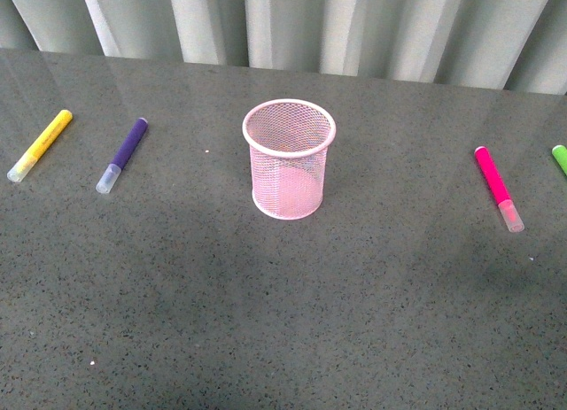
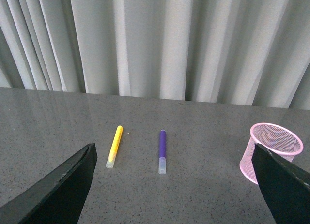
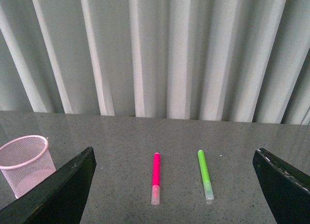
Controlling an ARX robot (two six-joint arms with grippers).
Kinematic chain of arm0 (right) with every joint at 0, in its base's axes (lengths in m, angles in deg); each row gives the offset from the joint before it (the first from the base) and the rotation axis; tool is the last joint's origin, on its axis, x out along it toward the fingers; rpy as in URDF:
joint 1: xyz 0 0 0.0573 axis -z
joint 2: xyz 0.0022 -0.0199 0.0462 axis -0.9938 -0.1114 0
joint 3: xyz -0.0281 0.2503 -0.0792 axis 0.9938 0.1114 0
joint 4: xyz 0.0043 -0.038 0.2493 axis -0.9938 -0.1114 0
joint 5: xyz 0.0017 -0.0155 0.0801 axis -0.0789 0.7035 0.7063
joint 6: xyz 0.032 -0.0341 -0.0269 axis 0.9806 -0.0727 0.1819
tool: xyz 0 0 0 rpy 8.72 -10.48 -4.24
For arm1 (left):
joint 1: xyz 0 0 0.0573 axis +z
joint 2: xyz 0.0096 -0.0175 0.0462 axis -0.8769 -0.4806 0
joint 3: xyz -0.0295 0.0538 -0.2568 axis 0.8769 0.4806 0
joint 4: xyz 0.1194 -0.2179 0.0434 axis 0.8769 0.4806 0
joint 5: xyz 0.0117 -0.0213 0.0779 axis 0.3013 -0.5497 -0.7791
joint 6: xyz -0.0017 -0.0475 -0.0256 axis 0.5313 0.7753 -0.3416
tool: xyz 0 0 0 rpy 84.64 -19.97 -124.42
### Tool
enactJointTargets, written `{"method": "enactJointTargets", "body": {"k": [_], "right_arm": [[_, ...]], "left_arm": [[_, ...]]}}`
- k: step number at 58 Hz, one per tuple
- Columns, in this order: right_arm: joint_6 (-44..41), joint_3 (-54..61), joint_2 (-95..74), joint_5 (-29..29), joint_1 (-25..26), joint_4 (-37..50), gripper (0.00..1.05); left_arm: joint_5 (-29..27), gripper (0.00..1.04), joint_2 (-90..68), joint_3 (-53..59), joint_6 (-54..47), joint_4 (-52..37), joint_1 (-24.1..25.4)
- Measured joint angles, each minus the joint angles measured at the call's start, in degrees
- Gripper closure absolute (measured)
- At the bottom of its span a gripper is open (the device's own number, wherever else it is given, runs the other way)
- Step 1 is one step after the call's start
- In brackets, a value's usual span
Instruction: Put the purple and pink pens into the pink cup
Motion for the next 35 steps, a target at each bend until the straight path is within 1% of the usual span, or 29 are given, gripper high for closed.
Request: {"method": "enactJointTargets", "body": {"k": [35], "right_arm": [[0.0, 0.0, 0.0, 0.0, 0.0, 0.0, 0.07]], "left_arm": [[0.0, 0.07, 0.0, 0.0, 0.0, 0.0, 0.0]]}}
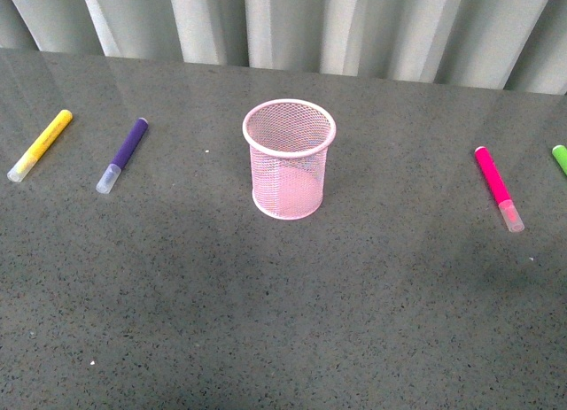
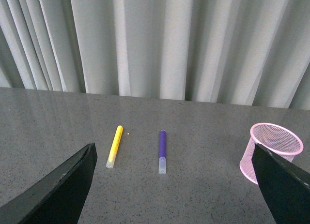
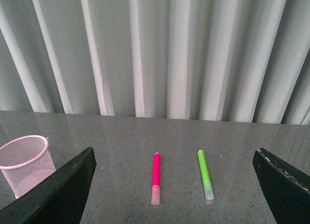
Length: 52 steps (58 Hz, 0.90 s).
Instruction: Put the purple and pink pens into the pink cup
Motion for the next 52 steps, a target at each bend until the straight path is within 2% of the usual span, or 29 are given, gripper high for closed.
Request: {"method": "enactJointTargets", "body": {"k": [52], "right_arm": [[0.0, 0.0, 0.0, 0.0, 0.0, 0.0, 0.07]], "left_arm": [[0.0, 0.07, 0.0, 0.0, 0.0, 0.0, 0.0]]}}
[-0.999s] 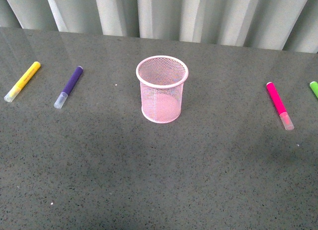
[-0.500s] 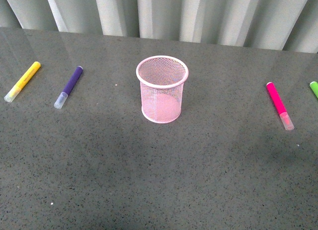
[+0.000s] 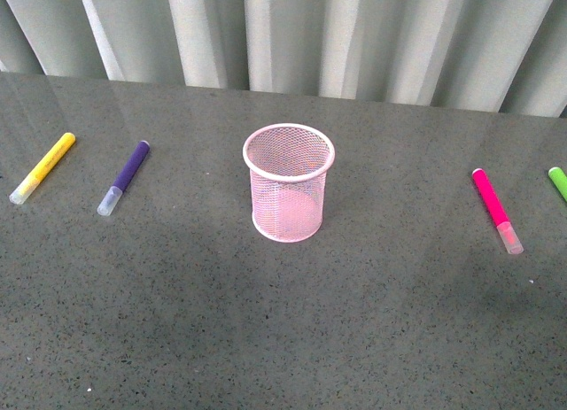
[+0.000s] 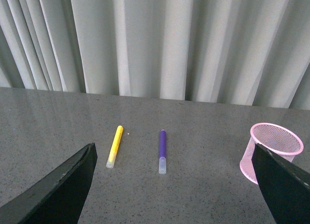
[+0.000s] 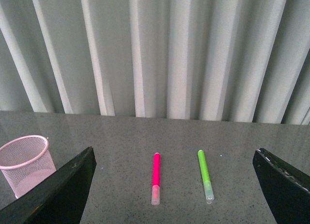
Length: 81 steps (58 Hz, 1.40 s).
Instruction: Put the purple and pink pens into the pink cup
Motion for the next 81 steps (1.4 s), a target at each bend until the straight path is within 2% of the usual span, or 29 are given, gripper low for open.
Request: {"method": "enactJointTargets", "body": {"k": [12, 15, 17, 19, 22, 29, 35, 38, 42, 55, 69, 81], "right_arm": [[0.0, 0.0, 0.0, 0.0, 0.0, 0.0, 0.07], [0.0, 0.0, 0.0, 0.0, 0.0, 0.0, 0.07], [0.0, 0.0, 0.0, 0.0, 0.0, 0.0, 0.07], [0.0, 0.0, 0.0, -0.1, 0.0, 0.0, 0.07], [0.0, 0.0, 0.0, 0.0, 0.0, 0.0, 0.07], [0.0, 0.0, 0.0, 0.0, 0.0, 0.0, 0.07], [0.0, 0.0, 0.0, 0.0, 0.0, 0.0, 0.07], [0.0, 0.0, 0.0, 0.0, 0.0, 0.0, 0.07], [0.0, 0.0, 0.0, 0.0, 0.0, 0.0, 0.07], [0.0, 0.0, 0.0, 0.0, 0.0, 0.0, 0.07], [0.0, 0.0, 0.0, 0.0, 0.0, 0.0, 0.07], [0.0, 0.0, 0.0, 0.0, 0.0, 0.0, 0.07]], "left_arm": [[0.0, 0.07, 0.0, 0.0, 0.0, 0.0, 0.0], [-5.5, 0.07, -0.8, 0.0, 1.3, -0.2, -1.9], [-12.8, 0.07, -2.3, 0.0, 3.4, -0.8, -4.7], [-17.0, 0.07, -3.9, 0.0, 4.6, -1.7, -6.5], [-19.5, 0.07, -7.5, 0.0, 6.4, -3.7, -7.8], [-16.2, 0.07, -19.6, -0.6, 10.6, -8.5, -7.1], [-6.8, 0.07, -40.0, -7.8, 10.3, -15.2, -5.5], [-1.3, 0.07, -49.3, -14.3, 9.8, -13.3, -4.9], [1.8, 0.07, -57.7, -20.7, 8.6, -11.5, -4.9], [1.6, 0.07, -74.1, -34.0, 5.1, -9.0, -4.7], [6.8, 0.07, -89.3, -45.3, 0.8, -6.4, -3.0], [6.8, 0.07, -100.8, -54.2, -4.7, -3.5, -1.9]]}}
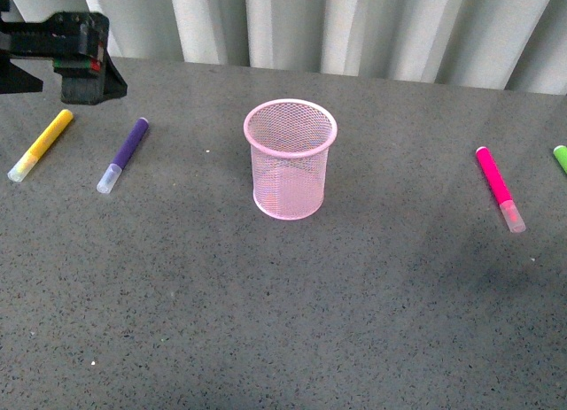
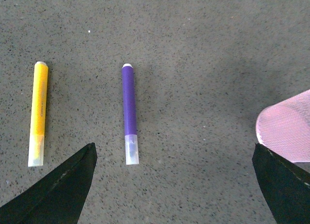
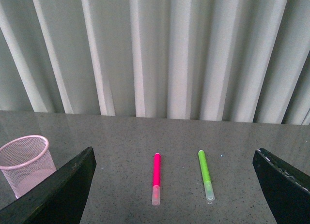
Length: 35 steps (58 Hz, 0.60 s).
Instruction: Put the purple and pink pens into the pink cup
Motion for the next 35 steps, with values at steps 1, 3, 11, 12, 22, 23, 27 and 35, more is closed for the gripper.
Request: {"method": "enactJointTargets", "body": {"k": [1, 3, 11, 12, 22, 23, 27, 35], "right_arm": [[0.0, 0.0, 0.0, 0.0, 0.0, 0.0, 0.07], [0.0, 0.0, 0.0, 0.0, 0.0, 0.0, 0.07], [0.0, 0.0, 0.0, 0.0, 0.0, 0.0, 0.07], [0.0, 0.0, 0.0, 0.0, 0.0, 0.0, 0.07], [0.0, 0.0, 0.0, 0.0, 0.0, 0.0, 0.07], [0.0, 0.0, 0.0, 0.0, 0.0, 0.0, 0.07], [0.0, 0.0, 0.0, 0.0, 0.0, 0.0, 0.07], [0.0, 0.0, 0.0, 0.0, 0.0, 0.0, 0.07]], "left_arm": [[-0.2, 0.07, -0.6, -0.4, -0.3, 0.1, 0.0], [-1.2, 0.07, -2.4, -1.6, -1.6, 0.5, 0.1], [-2.1, 0.07, -8.8, -6.5, -4.9, 2.6, 0.7], [-2.1, 0.07, -9.7, -7.2, -5.2, 2.9, 0.8], [-1.9, 0.07, -13.6, -11.5, -6.3, 5.2, 1.2], [-2.0, 0.07, -14.1, -12.2, -6.4, 5.5, 1.3], [-2.1, 0.07, -15.1, -13.5, -6.6, 5.9, 1.3], [-2.5, 0.07, -17.6, -16.5, -6.9, 7.4, 1.3]]}}
